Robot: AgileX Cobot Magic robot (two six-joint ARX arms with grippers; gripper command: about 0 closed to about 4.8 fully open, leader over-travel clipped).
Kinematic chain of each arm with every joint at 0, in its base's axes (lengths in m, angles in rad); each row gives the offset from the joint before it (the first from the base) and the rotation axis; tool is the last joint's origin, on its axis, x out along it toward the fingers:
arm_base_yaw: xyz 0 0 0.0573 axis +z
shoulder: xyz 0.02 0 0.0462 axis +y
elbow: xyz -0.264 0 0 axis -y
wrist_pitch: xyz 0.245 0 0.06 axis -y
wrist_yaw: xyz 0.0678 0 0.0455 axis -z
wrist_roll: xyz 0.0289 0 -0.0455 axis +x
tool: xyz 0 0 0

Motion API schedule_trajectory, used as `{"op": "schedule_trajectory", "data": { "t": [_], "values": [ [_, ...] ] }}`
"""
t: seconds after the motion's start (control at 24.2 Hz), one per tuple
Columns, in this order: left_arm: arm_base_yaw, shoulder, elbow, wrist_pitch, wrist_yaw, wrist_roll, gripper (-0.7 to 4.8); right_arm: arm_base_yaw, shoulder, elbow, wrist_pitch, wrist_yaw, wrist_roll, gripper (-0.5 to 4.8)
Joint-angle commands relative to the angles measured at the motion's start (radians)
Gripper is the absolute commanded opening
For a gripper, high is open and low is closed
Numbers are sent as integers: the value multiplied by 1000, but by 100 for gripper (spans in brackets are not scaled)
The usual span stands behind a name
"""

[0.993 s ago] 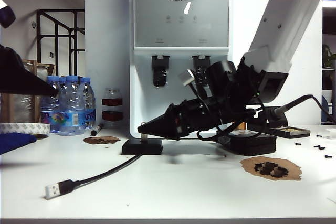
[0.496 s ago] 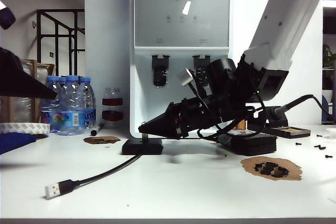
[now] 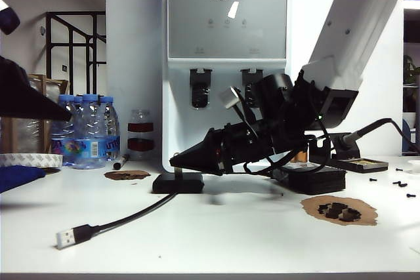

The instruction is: Take the USB flash drive out of the black sponge and insert it into the slot on top of the black USB adpator box.

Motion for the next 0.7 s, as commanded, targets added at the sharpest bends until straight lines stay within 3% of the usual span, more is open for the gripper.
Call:
{"op": "schedule_trajectory", "data": {
  "t": [0.04,0.12,0.33,0.7],
  "values": [
    [2,-6,16,7,-8,9,-4,4,4,0,0,1,8,-4],
    [2,-6,20,8,-43,9,-4,5,16,0,18,6,22,-3],
    [3,-6,21,8,-90,9,-4,5,71,-2,149,-3,192,-4],
    [4,-6,24,8,-94,9,-4,-12,82,-3,159,-48,265,-4]
  ]
}}
